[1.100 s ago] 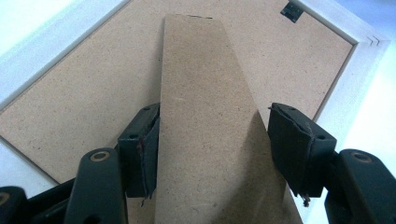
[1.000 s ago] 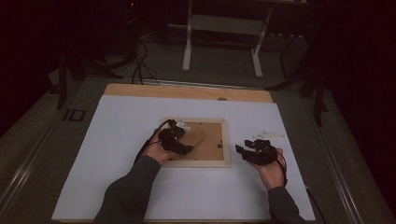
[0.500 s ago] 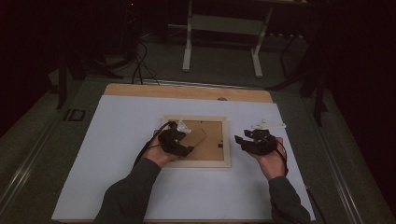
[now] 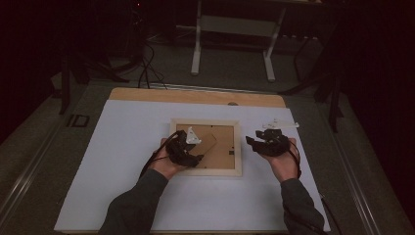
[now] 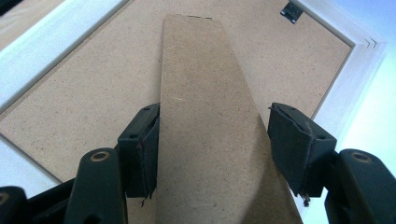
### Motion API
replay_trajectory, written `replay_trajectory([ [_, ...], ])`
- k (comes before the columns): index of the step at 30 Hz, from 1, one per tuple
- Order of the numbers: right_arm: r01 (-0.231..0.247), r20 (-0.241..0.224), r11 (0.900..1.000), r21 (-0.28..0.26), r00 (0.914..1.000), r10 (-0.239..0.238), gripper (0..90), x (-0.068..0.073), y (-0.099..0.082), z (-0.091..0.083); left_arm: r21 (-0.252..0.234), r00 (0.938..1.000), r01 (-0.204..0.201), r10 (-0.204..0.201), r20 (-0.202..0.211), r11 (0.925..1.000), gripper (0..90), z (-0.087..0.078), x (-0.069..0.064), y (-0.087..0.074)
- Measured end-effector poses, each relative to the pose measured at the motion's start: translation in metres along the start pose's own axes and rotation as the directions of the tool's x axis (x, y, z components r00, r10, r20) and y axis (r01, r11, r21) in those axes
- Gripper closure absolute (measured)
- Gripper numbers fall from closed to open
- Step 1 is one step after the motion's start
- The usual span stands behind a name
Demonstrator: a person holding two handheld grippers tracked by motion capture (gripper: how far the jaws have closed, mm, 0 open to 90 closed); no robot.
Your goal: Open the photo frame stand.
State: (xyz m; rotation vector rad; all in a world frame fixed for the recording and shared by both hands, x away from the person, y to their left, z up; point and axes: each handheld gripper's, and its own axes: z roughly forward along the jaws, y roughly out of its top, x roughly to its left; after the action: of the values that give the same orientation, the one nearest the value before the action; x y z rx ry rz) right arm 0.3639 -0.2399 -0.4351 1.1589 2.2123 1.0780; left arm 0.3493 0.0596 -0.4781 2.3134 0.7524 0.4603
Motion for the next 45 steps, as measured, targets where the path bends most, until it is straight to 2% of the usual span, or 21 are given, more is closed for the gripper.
replay_trajectory([
  [8, 0.008, 0.009, 0.9993, 0.036, 0.9999, -0.008, 51.0, -0.003, 0.002, 0.012, -0.017, 0.9996, -0.016, 0.016, -0.023, 0.9997, 38.6, -0.003, -0.005, -0.002],
  [15, -0.014, 0.010, 0.9988, 0.046, 0.9999, 0.014, 51.1, -0.008, 0.003, 0.016, -0.026, 0.9987, -0.030, 0.029, -0.043, 0.9992, 38.6, -0.005, -0.009, -0.002],
  [22, -0.056, -0.017, 0.9977, 0.038, 0.9983, 0.056, 51.2, -0.014, 0.005, 0.018, -0.035, 0.9978, -0.040, 0.038, -0.055, 0.9986, 38.6, -0.006, -0.011, -0.002],
  [34, -0.046, -0.025, 0.9972, 0.059, 0.9985, 0.048, 52.4, -0.010, 0.014, 0.028, -0.056, 0.9952, -0.057, 0.053, -0.083, 0.9968, 38.6, -0.009, -0.018, -0.004],
  [38, -0.044, -0.041, 0.9967, 0.068, 0.9980, 0.047, 53.4, -0.009, 0.015, 0.033, -0.065, 0.9943, -0.064, 0.058, -0.090, 0.9958, 38.6, -0.010, -0.020, -0.004],
  [40, -0.064, -0.074, 0.9958, 0.066, 0.9949, 0.069, 53.9, -0.010, 0.015, 0.034, -0.063, 0.9929, -0.074, 0.067, -0.098, 0.9953, 38.6, -0.011, -0.021, -0.004],
  [45, -0.081, -0.089, 0.9933, 0.082, 0.9921, 0.088, 53.1, -0.012, 0.016, 0.039, -0.066, 0.9902, -0.092, 0.084, -0.112, 0.9935, 38.6, -0.013, -0.023, -0.005],
])
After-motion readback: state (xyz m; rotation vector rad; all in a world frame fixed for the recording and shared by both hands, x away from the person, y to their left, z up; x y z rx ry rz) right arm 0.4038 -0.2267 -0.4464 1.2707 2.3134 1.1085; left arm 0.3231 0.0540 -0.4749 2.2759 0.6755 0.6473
